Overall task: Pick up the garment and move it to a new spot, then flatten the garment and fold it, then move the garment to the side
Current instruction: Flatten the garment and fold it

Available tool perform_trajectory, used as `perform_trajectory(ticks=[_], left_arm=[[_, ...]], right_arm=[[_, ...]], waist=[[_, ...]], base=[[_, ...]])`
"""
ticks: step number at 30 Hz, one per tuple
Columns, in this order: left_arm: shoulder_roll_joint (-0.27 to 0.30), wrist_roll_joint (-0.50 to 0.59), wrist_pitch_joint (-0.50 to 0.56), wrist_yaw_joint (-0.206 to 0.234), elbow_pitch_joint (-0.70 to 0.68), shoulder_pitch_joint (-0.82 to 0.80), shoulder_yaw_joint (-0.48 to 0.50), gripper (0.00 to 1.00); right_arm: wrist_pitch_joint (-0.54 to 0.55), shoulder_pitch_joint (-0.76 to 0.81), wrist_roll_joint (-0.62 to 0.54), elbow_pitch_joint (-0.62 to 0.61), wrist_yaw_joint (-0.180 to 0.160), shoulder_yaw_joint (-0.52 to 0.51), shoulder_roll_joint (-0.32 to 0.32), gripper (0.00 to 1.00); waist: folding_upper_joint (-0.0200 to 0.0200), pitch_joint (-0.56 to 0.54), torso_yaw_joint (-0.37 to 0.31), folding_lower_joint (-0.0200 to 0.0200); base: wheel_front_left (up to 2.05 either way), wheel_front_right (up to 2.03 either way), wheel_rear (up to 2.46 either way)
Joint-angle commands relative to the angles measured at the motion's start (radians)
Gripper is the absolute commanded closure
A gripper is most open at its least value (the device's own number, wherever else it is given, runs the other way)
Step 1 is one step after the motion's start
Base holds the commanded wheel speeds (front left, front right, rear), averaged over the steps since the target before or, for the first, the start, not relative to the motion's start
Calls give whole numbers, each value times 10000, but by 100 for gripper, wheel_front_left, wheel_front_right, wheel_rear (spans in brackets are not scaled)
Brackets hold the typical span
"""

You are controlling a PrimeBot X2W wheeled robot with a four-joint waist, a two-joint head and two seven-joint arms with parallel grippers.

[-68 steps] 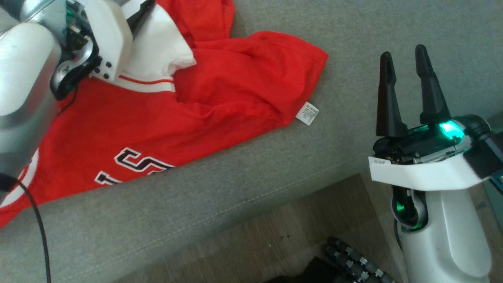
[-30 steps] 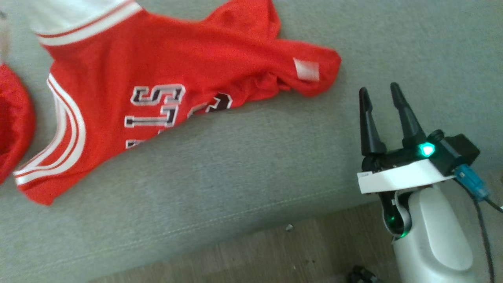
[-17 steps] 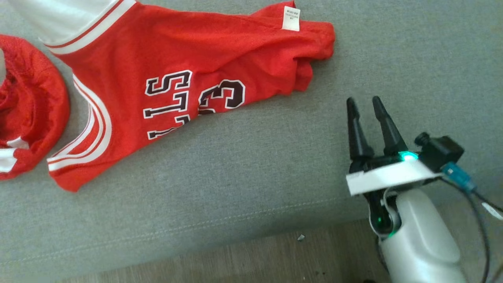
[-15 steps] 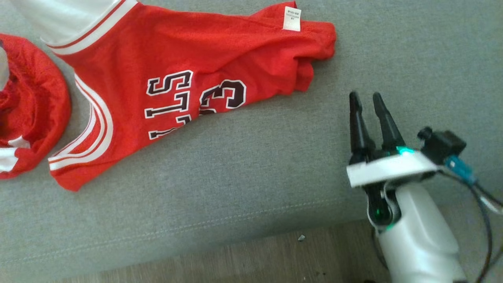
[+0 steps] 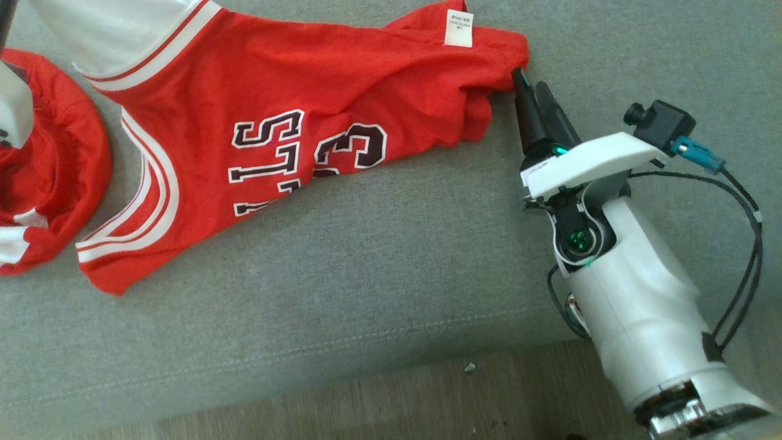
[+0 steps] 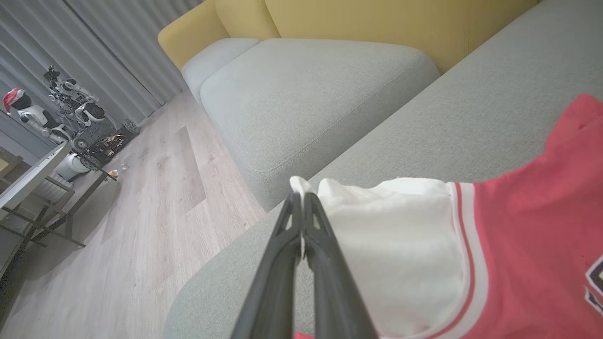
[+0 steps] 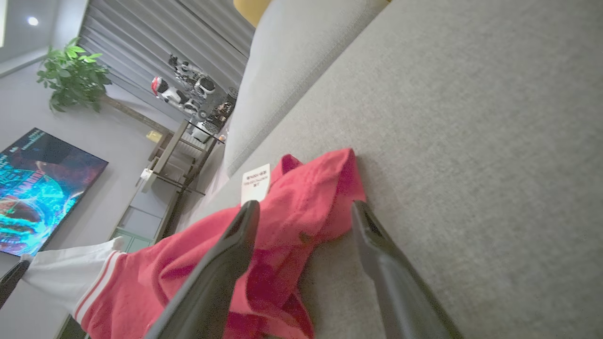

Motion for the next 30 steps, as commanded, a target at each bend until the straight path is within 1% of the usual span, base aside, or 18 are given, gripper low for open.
perform_trajectory(ticks=[1,8,13,17,24,25,27,28,29,30], left_arm=[[453,43,20,40,-66,-333,536,100],[434,199,192,27,-166,-455,411,100],[421,234,223,-11,-149,-530,380,100],[426,297,264,-28,-113,-605,346,100],[429,350,297,-62,-96,-709,319,100],[423,352,298,-67,-87,-721,315,100],[410,350,289,-74,-61,-741,313,100],[400,345,285,-75,-48,-749,314,100],[390,341,277,-73,-34,-756,315,100],[378,337,263,-75,-10,-760,315,100]], right_arm=[[72,-360,176,11,73,199,88,0],[200,-1228,1007,770,73,289,-45,0],[571,-1499,1717,990,73,399,-31,0],[627,-1674,1960,1279,73,559,-77,0],[617,-1916,2484,1445,73,655,-64,0],[626,-1954,2541,1452,73,696,-70,11],[719,-2000,2707,1435,73,770,-75,49],[796,-2010,2820,1428,73,791,-77,75],[877,-2025,2927,1415,73,813,-83,94],[914,-2046,2993,1399,73,852,-104,100]], waist=[[0,41,18,0],[0,189,128,0],[0,277,157,0],[0,361,175,0],[0,468,208,0],[0,483,215,0],[0,505,225,0],[0,516,231,0],[0,527,236,0],[0,539,237,0]], base=[[0,0,0],[0,0,0],[0,0,0],[0,0,0],[0,0,0],[0,0,0],[0,0,0],[0,0,0],[0,0,0],[0,0,0]])
